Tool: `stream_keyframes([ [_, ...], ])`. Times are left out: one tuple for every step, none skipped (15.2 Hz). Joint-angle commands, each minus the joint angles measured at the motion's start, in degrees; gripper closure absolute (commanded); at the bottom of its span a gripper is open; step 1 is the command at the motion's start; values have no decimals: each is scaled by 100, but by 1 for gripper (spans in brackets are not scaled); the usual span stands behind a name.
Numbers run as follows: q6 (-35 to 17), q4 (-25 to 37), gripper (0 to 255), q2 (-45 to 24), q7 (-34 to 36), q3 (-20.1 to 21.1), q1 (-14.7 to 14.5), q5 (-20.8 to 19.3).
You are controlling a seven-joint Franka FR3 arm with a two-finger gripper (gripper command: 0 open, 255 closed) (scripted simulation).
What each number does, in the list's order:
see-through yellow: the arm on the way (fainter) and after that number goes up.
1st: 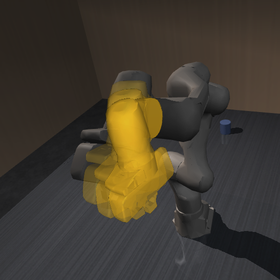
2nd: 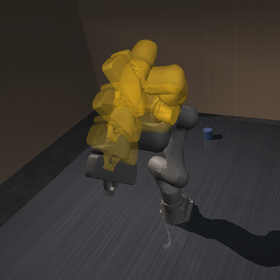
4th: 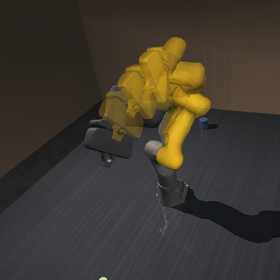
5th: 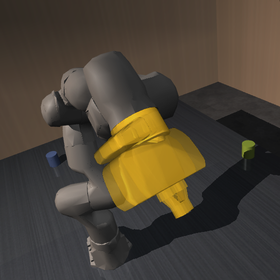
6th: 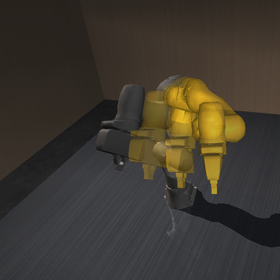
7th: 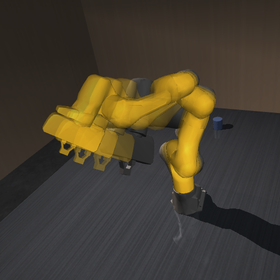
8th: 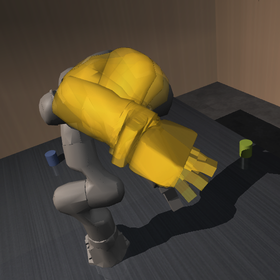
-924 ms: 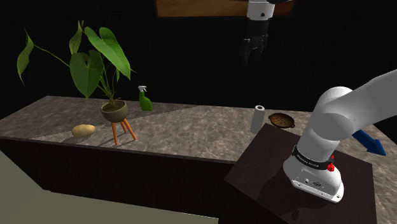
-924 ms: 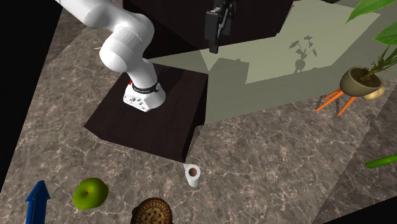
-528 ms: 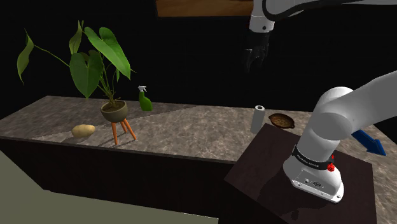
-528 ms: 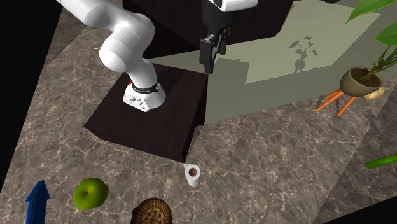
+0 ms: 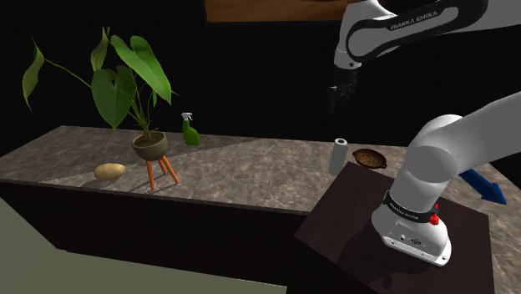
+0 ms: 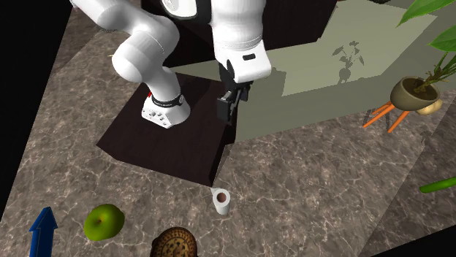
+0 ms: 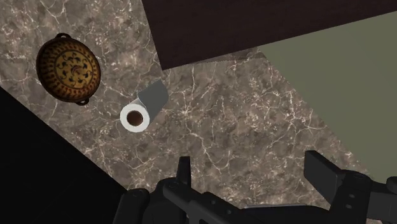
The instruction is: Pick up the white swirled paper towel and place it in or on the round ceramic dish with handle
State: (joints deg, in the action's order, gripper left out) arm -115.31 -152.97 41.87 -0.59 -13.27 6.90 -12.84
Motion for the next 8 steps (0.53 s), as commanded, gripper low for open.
stream_keyframes([
  [-436,-249,0,-139,-120,-194,111,-155],
  [-643,-338,0,-237,-187,-300,167,-231],
  [-855,-419,0,-348,-254,-407,223,-306],
  [-1073,-491,0,-473,-322,-516,277,-379],
  [-1295,-554,0,-612,-392,-626,329,-448],
  [-1523,-608,0,-765,-463,-739,378,-515],
  [-1755,-652,0,-931,-535,-855,421,-577],
  [-1991,-686,0,-1111,-610,-974,459,-633],
])
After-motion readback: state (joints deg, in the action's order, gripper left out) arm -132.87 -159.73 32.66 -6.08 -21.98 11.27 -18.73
